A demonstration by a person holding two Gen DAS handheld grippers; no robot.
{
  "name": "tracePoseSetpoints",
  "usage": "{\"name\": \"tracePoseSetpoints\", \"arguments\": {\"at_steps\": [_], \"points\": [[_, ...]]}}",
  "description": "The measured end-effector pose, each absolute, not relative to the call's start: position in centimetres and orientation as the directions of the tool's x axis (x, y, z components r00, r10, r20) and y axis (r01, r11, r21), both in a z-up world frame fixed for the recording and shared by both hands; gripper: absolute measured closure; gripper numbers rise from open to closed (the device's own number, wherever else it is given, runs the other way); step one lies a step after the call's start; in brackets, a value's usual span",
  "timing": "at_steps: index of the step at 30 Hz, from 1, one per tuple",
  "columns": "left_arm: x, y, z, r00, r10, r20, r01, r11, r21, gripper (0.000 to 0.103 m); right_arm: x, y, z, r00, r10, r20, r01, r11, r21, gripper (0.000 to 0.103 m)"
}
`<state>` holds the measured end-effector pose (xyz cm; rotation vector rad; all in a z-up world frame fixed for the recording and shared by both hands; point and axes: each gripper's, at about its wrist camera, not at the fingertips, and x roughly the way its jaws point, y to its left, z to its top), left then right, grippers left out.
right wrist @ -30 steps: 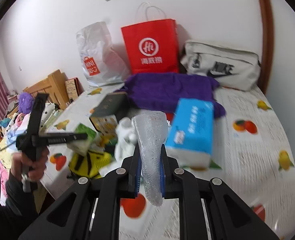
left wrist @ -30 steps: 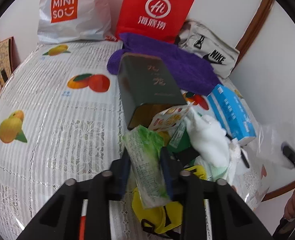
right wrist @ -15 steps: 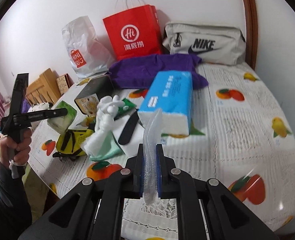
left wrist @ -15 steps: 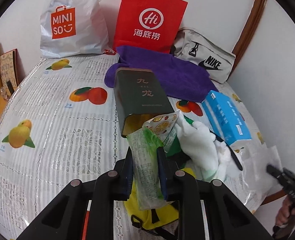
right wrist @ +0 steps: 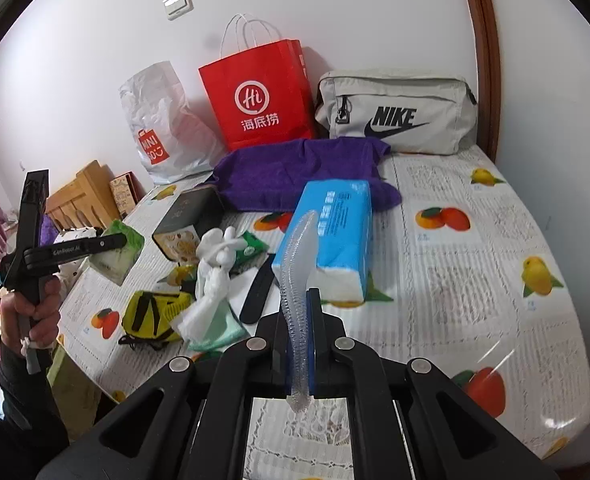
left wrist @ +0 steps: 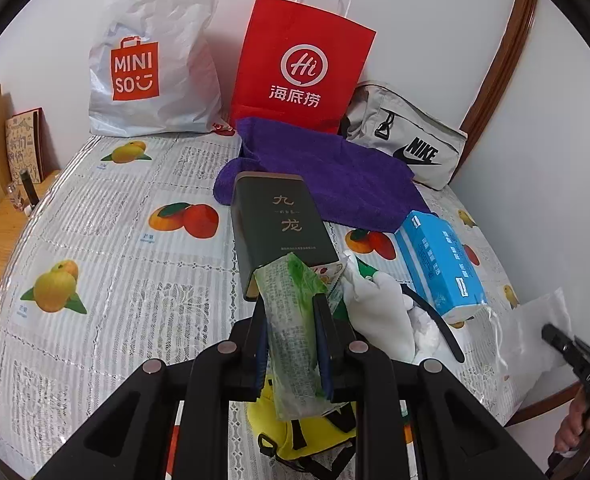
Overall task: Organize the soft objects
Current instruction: 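Carry the green package and mesh bag toward the purple towel with both tools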
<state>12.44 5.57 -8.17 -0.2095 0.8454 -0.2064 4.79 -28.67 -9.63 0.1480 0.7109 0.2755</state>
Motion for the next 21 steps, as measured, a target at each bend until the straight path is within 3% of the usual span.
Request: {"name": "tracePoseSetpoints", "arguments": {"at_steps": [21], "points": [[18.2,3.1,-4.7,0.644,-0.230,-0.729,0.117,0.972,-0.204,0.084,12.2,-27.0,-3.6,0.777,0.259,-0.574,-0.221,0.966,0.137,0.098]]}}
